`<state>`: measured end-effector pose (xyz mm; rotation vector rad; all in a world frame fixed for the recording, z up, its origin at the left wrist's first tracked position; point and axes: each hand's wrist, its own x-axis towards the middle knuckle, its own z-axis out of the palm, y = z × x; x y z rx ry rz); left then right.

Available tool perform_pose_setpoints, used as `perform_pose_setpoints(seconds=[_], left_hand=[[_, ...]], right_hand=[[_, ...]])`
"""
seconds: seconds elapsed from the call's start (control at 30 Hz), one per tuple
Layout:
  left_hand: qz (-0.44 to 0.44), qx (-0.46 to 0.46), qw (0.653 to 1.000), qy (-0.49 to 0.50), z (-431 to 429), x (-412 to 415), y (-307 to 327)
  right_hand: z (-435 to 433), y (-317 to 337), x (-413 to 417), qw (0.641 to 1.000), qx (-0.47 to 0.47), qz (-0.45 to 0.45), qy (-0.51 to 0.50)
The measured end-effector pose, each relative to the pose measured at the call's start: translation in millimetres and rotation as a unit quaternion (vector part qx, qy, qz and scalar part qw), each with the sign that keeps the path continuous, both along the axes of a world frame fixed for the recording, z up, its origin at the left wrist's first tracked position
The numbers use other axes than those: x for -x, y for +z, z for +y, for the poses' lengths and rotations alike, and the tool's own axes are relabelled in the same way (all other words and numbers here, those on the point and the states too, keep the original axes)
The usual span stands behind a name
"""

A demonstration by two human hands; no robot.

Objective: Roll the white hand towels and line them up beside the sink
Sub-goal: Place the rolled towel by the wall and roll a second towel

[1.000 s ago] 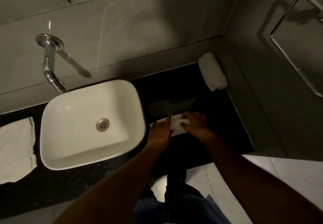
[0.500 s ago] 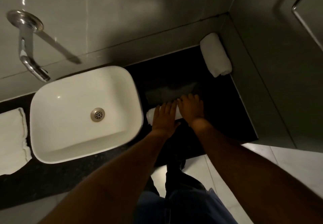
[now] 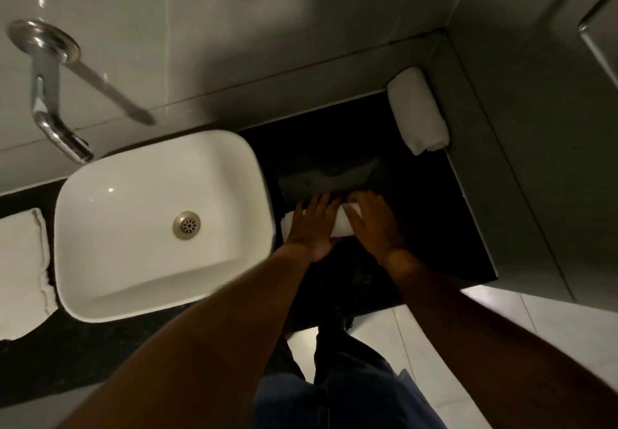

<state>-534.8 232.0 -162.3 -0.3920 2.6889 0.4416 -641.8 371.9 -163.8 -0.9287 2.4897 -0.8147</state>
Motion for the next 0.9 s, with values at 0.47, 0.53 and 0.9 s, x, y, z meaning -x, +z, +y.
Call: perform_pose_setpoints(seconds=[0.47,0.53,0.9], left_hand=[[0.105,0.154,0.960,-0.210,29,41,10],[0.136,0.143,0.971,-0.137,39,52,19],[0.111,0.039,0.990,-0.080,34,-42,89]], right_hand=[[88,-3,-72,0.991,-0.066,-0.050,-0.109],[77,0,-66,0.985,-0.059,-0.047,-0.157],[-32,-2,102,0.962,0.037,-0.103,-0.248]])
